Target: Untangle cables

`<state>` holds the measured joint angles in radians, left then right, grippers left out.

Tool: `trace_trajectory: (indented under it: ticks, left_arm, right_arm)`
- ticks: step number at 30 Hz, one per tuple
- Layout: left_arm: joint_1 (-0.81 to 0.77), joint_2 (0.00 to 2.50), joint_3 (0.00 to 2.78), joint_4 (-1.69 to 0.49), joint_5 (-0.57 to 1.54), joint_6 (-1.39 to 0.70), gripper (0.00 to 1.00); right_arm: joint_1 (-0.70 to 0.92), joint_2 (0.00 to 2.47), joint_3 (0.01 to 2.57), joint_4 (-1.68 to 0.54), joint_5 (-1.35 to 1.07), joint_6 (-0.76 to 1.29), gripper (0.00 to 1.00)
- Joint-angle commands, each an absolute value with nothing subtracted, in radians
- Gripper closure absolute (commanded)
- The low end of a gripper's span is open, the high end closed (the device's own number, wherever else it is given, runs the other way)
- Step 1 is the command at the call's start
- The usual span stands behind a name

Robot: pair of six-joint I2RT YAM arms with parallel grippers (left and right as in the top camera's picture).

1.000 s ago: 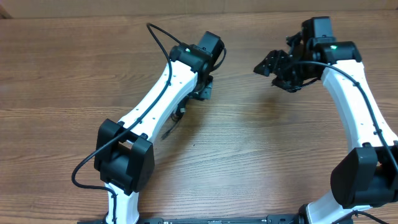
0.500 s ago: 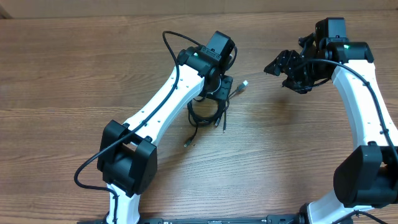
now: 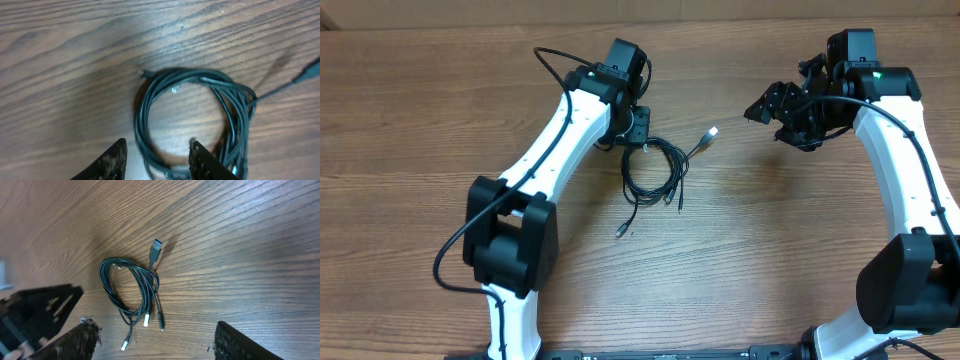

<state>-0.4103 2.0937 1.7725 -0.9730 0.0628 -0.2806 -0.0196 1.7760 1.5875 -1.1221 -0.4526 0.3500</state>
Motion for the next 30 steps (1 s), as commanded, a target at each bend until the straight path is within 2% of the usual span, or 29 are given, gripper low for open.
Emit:
trace_trajectory:
  ticks: [1,9,19,22,30]
  left_arm:
    - [-0.402,2.165,1.758,-0.933,0.051,-0.215,0.59]
    - [-0.379,2.204,1.754,-0.833,0.047,-0.042,0.64]
    - [-0.360,2.206,1.749,-0.793,0.165,0.206,0.66]
    - [-0.360,2.207,1.748,-0.779,0.239,0.213,0.63]
    - [-0.344,2.277,1.748,-0.756,0.226,0.203,0.64]
  right_arm:
    - [-0.021,1.781,1.590,-1.121,-0.445,0.339,0.27]
    - [-0.021,1.781,1.590,-1.128,-0.445,0.339,0.27]
    - [-0.021,1.781,1.590,-1.133,-0.445,0.331,0.26]
    - [-0.021,1.781,1.590,-1.132,-0.445,0.331,0.26]
    - [-0.021,1.781,1.590,-1.142,-0.446,0.331,0.26]
